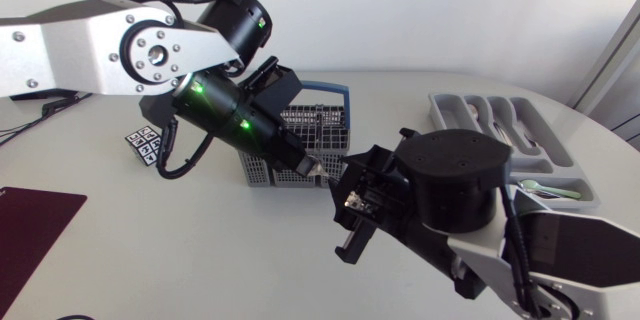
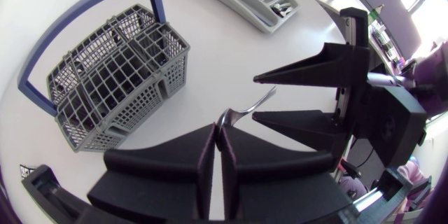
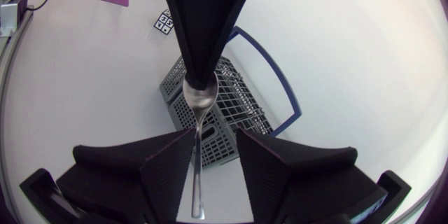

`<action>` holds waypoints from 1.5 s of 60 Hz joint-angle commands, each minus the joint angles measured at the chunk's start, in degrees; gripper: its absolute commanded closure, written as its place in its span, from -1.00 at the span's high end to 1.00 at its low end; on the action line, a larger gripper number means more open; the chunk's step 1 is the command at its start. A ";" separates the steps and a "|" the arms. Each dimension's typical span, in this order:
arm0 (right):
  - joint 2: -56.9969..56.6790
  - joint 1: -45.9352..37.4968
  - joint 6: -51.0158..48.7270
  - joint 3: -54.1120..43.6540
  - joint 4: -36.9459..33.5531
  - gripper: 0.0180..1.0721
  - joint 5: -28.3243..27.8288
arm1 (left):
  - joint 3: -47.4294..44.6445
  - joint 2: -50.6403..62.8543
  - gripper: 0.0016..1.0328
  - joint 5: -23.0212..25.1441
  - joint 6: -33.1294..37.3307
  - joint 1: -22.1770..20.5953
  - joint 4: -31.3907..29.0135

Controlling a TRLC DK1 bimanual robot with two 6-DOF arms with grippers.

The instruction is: Transfer all utensils from the basket to the drawer tray.

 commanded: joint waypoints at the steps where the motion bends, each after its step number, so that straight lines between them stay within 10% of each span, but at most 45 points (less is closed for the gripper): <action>1: 1.68 0.58 -1.23 1.41 1.26 -0.32 0.62 | 2.65 1.16 -0.94 1.02 -1.67 0.72 -0.97; 63: 5.72 0.40 -2.90 3.61 0.91 -0.87 0.97 | 3.79 0.81 -0.92 4.27 -2.02 2.04 -2.12; 75: 5.54 0.40 -2.72 3.52 -1.20 -0.88 -0.35 | 4.67 0.10 -0.15 4.27 -2.02 2.83 -2.12; 85: 4.40 0.40 -2.19 3.08 -3.39 -0.88 -2.37 | 6.43 -1.83 0.89 4.27 -2.02 3.36 -1.68; 90: 3.70 0.31 -1.93 2.82 -5.06 -0.88 -3.42 | 6.43 -3.76 0.92 4.27 -2.19 4.15 0.08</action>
